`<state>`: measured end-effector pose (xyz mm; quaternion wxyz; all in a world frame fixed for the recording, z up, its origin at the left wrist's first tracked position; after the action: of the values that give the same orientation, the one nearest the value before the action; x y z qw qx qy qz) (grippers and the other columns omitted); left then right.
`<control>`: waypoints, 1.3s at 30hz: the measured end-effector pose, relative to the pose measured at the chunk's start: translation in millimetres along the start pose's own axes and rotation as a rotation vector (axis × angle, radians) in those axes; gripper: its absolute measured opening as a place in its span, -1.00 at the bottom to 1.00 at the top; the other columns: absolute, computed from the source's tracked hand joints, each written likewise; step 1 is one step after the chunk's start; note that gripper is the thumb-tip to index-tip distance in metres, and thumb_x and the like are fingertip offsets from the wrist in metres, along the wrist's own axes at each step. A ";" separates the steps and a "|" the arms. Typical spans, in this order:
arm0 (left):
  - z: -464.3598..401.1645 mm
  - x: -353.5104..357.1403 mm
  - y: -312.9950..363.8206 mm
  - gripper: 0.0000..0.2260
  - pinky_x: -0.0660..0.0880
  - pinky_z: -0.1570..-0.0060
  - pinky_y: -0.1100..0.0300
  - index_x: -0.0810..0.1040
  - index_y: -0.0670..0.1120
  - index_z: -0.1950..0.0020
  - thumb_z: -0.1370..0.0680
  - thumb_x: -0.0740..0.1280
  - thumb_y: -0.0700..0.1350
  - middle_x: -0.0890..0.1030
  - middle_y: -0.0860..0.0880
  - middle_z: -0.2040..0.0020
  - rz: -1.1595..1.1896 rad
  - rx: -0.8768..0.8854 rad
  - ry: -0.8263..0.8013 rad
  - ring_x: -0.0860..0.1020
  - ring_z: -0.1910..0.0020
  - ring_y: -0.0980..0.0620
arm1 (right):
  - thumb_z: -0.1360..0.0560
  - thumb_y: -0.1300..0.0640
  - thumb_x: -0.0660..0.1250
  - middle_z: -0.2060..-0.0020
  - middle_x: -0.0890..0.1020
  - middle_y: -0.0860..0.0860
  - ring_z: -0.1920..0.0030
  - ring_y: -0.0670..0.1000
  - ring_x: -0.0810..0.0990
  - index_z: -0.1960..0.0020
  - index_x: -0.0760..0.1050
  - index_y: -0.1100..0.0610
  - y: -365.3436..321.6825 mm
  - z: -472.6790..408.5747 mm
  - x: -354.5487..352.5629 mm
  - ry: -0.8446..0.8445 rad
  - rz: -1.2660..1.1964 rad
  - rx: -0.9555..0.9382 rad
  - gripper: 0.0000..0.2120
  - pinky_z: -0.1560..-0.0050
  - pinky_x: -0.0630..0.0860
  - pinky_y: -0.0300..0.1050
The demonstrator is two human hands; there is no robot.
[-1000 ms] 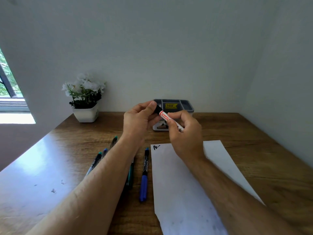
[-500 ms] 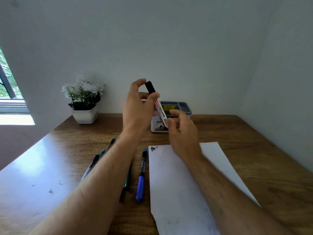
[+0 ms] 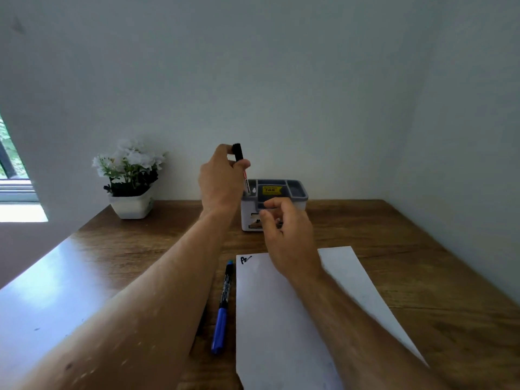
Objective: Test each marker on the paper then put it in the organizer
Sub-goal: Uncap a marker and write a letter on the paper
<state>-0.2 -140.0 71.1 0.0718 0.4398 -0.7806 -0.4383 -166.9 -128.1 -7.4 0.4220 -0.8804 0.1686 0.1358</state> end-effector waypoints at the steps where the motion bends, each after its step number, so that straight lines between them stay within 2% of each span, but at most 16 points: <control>1: -1.5 5.0 -5.0 -0.74 0.36 0.43 0.46 0.53 -0.05 -0.26 -0.58 0.38 -0.04 0.69 -0.01 0.02 -0.045 -0.021 -0.020 0.56 0.26 0.22 | -0.59 -0.05 0.25 -0.07 0.56 -0.03 -0.11 -0.03 0.54 -0.17 0.47 -0.01 0.0 0.3 1.0 -0.006 0.003 0.000 -0.80 -0.03 0.63 -0.02; 4: -5.1 14.9 -17.6 -0.75 0.40 0.34 0.35 0.61 -0.07 -0.16 -0.53 0.43 0.01 0.70 -0.02 0.03 -0.144 -0.085 -0.058 0.58 0.22 0.13 | -0.59 -0.07 0.24 -0.05 0.56 -0.04 -0.10 -0.04 0.54 -0.15 0.47 -0.02 -2.3 1.4 4.7 -0.036 0.014 -0.008 -0.80 -0.04 0.62 -0.03; 8: -6.0 24.4 -23.1 -0.79 0.52 0.23 0.18 0.67 -0.07 0.05 -0.48 0.48 0.05 0.68 -0.03 0.16 -0.264 -0.117 -0.108 0.59 0.25 0.05 | -0.59 -0.06 0.25 -0.01 0.56 -0.06 -0.08 -0.06 0.52 -0.11 0.49 -0.01 -6.3 1.8 3.5 -0.053 0.030 -0.020 -0.83 -0.03 0.58 -0.10; 14: -10.7 30.8 -23.1 -0.72 0.27 0.44 0.31 0.68 -0.07 0.02 -0.45 0.49 0.11 0.69 -0.03 0.12 -0.259 -0.181 -0.130 0.46 0.40 0.18 | -0.60 -0.02 0.26 0.02 0.57 -0.06 -0.06 -0.06 0.49 -0.08 0.52 0.04 -10.4 2.3 2.0 -0.063 0.054 -0.040 -0.84 0.02 0.49 -0.22; 16: -13.3 31.8 -23.7 -0.71 0.26 0.45 0.30 0.69 -0.08 0.01 -0.46 0.49 0.12 0.69 -0.04 0.11 -0.240 -0.210 -0.123 0.48 0.38 0.15 | -0.60 -0.01 0.26 0.04 0.57 -0.06 -0.04 -0.07 0.48 -0.07 0.52 0.04 -10.2 2.3 1.6 -0.061 0.059 -0.044 -0.85 0.05 0.45 -0.27; 19: -12.6 34.8 -26.3 -0.72 0.26 0.46 0.30 0.68 -0.10 0.07 -0.46 0.48 0.11 0.61 0.00 0.23 -0.254 -0.238 -0.134 0.46 0.41 0.16 | -0.60 -0.01 0.26 0.04 0.56 -0.07 -0.04 -0.08 0.47 -0.06 0.52 0.05 -9.5 3.0 3.2 -0.074 0.065 -0.033 -0.85 0.07 0.39 -0.35; 25: -10.7 33.8 -34.6 -0.68 0.42 0.35 0.21 0.65 -0.16 0.23 -0.47 0.48 0.10 0.65 -0.08 0.28 -0.286 -0.270 -0.097 0.61 0.31 -0.03 | -0.60 -0.03 0.26 0.01 0.58 -0.05 -0.08 -0.07 0.46 -0.07 0.53 0.05 -7.5 2.0 6.0 -0.106 0.068 -0.005 -0.82 -0.02 0.48 -0.22; 28: -5.8 27.5 -29.5 -0.73 0.44 0.27 0.20 0.66 -0.13 0.20 -0.49 0.47 0.07 0.64 -0.01 0.27 -0.234 -0.257 -0.067 0.61 0.28 0.01 | -0.59 0.01 0.28 0.03 0.59 -0.05 -0.08 -0.05 0.48 -0.06 0.54 0.05 -7.4 1.7 6.0 -0.107 0.098 -0.013 -0.86 -0.02 0.51 -0.18; 31: 0.5 13.5 -16.6 -0.79 0.50 0.18 0.18 0.60 0.00 0.26 -0.50 0.46 0.07 0.61 0.06 0.28 -0.160 -0.230 -0.029 0.58 0.27 0.08 | -0.55 0.12 0.32 0.04 0.61 -0.04 -0.05 -0.02 0.54 -0.02 0.57 0.05 -6.8 1.1 2.9 -0.102 0.149 -0.006 -0.91 -0.06 0.58 -0.05; 33: 6.5 0.9 -8.9 -0.79 0.48 0.26 0.20 0.58 0.03 0.26 -0.49 0.46 0.11 0.59 0.11 0.31 -0.142 -0.221 -0.029 0.57 0.30 0.14 | -0.54 0.15 0.32 0.04 0.63 -0.03 -0.03 -0.03 0.57 -0.02 0.59 0.06 -5.5 1.3 3.0 -0.137 0.181 0.029 -0.90 -0.08 0.60 -0.04; 35: 12.1 -10.7 -5.8 -0.78 0.39 0.36 0.24 0.61 0.01 0.22 -0.48 0.45 0.14 0.60 0.12 0.29 -0.178 -0.224 -0.058 0.56 0.30 0.15 | -0.55 0.13 0.32 0.05 0.65 -0.03 0.02 -0.06 0.59 -0.03 0.61 0.07 -5.2 2.1 5.0 -0.193 0.221 0.054 -0.89 -0.09 0.60 -0.09; 39: 22.0 -21.6 -17.7 -0.64 0.51 0.30 0.15 0.65 -0.14 0.16 -0.40 0.51 0.17 0.67 -0.06 0.19 -0.354 -0.271 -0.247 0.62 0.21 -0.06 | -0.54 0.06 0.32 0.16 0.67 -0.05 0.16 -0.13 0.60 0.01 0.64 0.06 -12.5 10.0 12.2 -0.349 0.281 0.061 -0.86 0.03 0.61 -0.16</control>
<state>13.0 -114.1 50.5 -0.0438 0.4989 -0.6285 -0.5952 -151.7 -115.2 -9.4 0.4481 -0.7982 0.2180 0.3384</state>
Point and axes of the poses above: each hand's wrist, its own z-axis away from the middle knuckle, its own x-axis out of the palm, y = z × x, the point moved 9 cm from there along -z, towards the middle knuckle
